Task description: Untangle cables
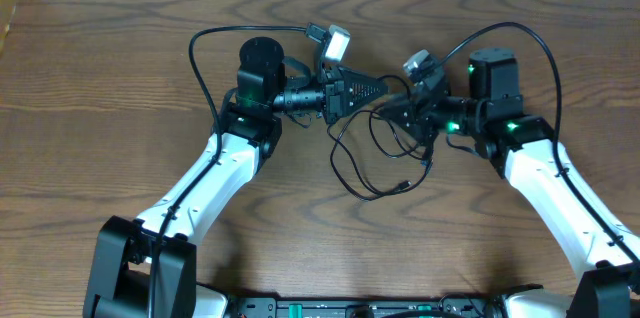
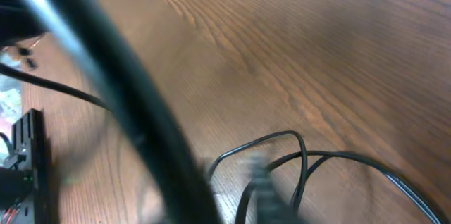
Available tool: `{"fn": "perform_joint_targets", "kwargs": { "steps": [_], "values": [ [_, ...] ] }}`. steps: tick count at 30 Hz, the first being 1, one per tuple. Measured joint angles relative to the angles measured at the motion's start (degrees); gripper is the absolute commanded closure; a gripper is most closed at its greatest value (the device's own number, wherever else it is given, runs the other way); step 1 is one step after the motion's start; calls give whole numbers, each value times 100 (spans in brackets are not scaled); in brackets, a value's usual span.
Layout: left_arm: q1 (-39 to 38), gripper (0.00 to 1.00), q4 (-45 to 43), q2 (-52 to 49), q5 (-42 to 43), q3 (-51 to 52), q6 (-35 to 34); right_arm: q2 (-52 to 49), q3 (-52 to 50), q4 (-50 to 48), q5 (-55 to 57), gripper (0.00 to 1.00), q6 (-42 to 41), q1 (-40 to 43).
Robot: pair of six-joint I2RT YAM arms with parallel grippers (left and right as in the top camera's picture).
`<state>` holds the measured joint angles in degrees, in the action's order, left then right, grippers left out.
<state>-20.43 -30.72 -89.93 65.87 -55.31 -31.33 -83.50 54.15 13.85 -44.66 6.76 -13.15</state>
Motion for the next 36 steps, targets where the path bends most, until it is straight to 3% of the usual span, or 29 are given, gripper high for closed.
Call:
{"fn": "perform_joint_targets", "kwargs": {
  "steps": [9,13,17,23,36],
  "values": [
    [170,89,103,-4,11,0,-2,2,0,-22,94,99,-352,98],
    [328,89,544,-4,24,0,168,105,0,-4,125,99,-540,297],
    [444,88,1843,-4,-66,-4,861,455,0,0,186,99,-817,494],
    [422,88,3088,-7,-313,-4,1742,1158,219,11,179,99,-1392,686],
    [431,89,4024,-9,-592,-4,2736,2175,1073,-61,42,99,-2529,1213]
  ]
}}
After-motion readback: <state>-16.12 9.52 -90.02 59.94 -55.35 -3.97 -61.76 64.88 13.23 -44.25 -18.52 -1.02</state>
